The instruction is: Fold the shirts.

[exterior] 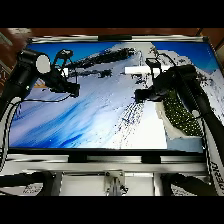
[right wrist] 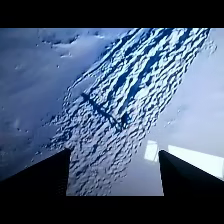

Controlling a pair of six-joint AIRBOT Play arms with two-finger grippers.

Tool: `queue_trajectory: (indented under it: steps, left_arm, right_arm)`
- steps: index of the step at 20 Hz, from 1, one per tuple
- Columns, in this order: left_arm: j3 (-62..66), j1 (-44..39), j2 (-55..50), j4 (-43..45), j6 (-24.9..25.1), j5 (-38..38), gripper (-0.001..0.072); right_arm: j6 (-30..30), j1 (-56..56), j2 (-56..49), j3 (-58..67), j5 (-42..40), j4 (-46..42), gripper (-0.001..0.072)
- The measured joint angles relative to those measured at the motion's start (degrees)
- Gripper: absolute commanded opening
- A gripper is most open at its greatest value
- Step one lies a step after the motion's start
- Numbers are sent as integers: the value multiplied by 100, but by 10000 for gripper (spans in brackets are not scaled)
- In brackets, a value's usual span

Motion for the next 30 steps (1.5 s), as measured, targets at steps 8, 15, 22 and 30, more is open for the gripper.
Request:
queue_trajectory:
  steps: [8, 15, 22, 30]
  left_arm:
    - [0, 0, 0, 0, 0, 2, 703]
    - [0, 0, 0, 0, 0, 2, 703]
    - [0, 0, 0, -11, -98, 4, 703]
    - [0, 0, -2, -13, -105, 7, 703]
  right_arm:
    - [0, 0, 0, 0, 0, 0, 655]
    - [0, 0, 2, 0, 2, 0, 655]
    - [2, 0, 2, 2, 0, 0, 655]
    - [2, 0, 0, 0, 0, 2, 655]
